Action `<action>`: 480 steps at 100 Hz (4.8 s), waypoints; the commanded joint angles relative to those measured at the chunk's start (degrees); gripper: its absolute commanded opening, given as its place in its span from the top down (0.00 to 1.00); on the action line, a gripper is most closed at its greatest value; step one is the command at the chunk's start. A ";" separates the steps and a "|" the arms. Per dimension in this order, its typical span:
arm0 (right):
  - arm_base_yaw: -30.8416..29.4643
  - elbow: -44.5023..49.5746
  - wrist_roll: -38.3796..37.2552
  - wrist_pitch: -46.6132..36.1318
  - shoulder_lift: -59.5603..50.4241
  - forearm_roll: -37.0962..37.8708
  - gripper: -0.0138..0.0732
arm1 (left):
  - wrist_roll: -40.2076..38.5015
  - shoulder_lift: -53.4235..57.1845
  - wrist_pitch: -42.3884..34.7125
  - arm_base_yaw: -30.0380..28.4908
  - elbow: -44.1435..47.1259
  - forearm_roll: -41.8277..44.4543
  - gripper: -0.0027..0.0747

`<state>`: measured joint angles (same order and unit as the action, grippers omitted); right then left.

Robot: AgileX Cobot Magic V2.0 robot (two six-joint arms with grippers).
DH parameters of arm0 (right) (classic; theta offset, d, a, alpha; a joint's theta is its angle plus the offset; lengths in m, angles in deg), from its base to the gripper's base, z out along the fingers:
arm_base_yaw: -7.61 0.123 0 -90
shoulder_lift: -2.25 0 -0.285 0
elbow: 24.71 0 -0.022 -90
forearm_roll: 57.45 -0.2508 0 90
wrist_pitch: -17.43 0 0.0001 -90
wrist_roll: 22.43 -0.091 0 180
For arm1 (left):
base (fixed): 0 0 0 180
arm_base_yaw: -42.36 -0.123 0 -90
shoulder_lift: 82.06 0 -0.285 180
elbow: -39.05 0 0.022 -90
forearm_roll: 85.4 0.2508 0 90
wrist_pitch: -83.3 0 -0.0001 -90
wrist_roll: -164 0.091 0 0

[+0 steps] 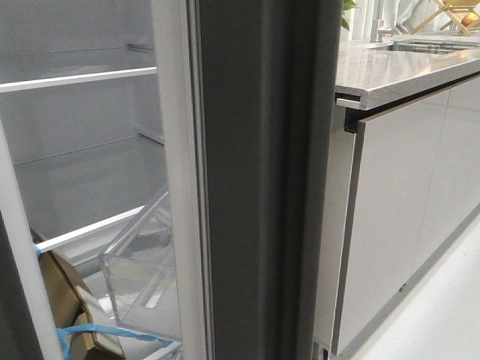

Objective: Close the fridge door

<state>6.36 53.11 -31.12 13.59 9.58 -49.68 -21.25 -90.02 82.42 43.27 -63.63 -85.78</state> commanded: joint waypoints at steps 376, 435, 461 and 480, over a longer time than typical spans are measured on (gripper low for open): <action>15.73 -77.37 23.19 31.76 61.50 -61.76 0.93 | -0.20 -1.09 -4.40 0.46 1.60 -0.09 0.99; 15.73 -83.15 30.93 39.93 68.42 -73.88 0.93 | -0.20 -1.09 -4.40 0.46 1.60 -0.09 0.99; 15.73 -83.39 31.17 39.72 71.53 -77.84 0.93 | -0.20 -1.09 -4.40 0.46 1.60 -0.09 0.99; 16.59 -83.44 31.17 39.47 75.13 -80.38 0.93 | -0.20 -1.09 -4.40 0.46 1.60 -0.09 0.99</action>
<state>22.42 -28.21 -0.80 55.06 84.58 -126.61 -21.25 -90.02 82.42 43.27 -63.63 -85.78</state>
